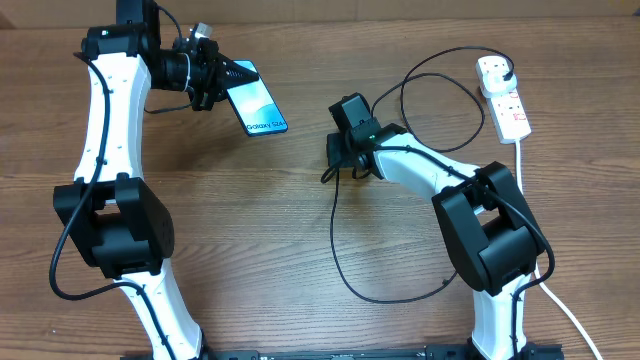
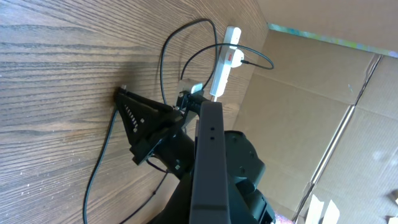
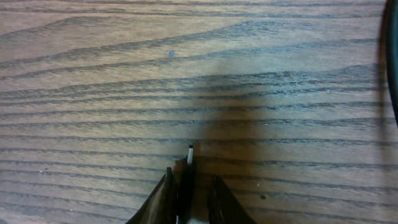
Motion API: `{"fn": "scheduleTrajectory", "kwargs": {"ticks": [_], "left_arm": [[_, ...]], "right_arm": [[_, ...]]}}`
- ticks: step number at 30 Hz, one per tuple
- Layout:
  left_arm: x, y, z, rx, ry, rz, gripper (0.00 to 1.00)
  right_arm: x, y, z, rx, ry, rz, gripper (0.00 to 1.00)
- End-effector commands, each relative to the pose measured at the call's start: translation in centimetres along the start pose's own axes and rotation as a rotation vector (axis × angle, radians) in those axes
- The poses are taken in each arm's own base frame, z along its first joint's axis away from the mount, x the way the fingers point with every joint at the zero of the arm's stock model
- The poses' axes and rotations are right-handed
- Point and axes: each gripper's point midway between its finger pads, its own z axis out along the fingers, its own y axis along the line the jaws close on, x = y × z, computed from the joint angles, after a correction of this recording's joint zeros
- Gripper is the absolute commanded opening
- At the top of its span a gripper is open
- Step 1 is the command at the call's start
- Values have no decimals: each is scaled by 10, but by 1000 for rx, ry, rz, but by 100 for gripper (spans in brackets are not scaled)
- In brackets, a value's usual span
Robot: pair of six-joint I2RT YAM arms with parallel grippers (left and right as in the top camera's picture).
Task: Plug charger to phone and switch on socket
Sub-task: 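Grasp the black cable connector end with the right gripper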
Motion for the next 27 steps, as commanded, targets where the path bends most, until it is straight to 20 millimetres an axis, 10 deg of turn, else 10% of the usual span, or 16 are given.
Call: {"fn": "scheduleTrajectory", "kwargs": {"ticks": [1,15,27], "left_arm": [[0,-8,-4,29,0,35,4],[1,-8,-4,31,3,33,4],[4,-7,-4,28,12,36,4]], "right_arm": [[12,8,9,14,25,-35,16],[17,6,4,7,67,36,4],[-22,41,-77,-376,98,100,4]]}}
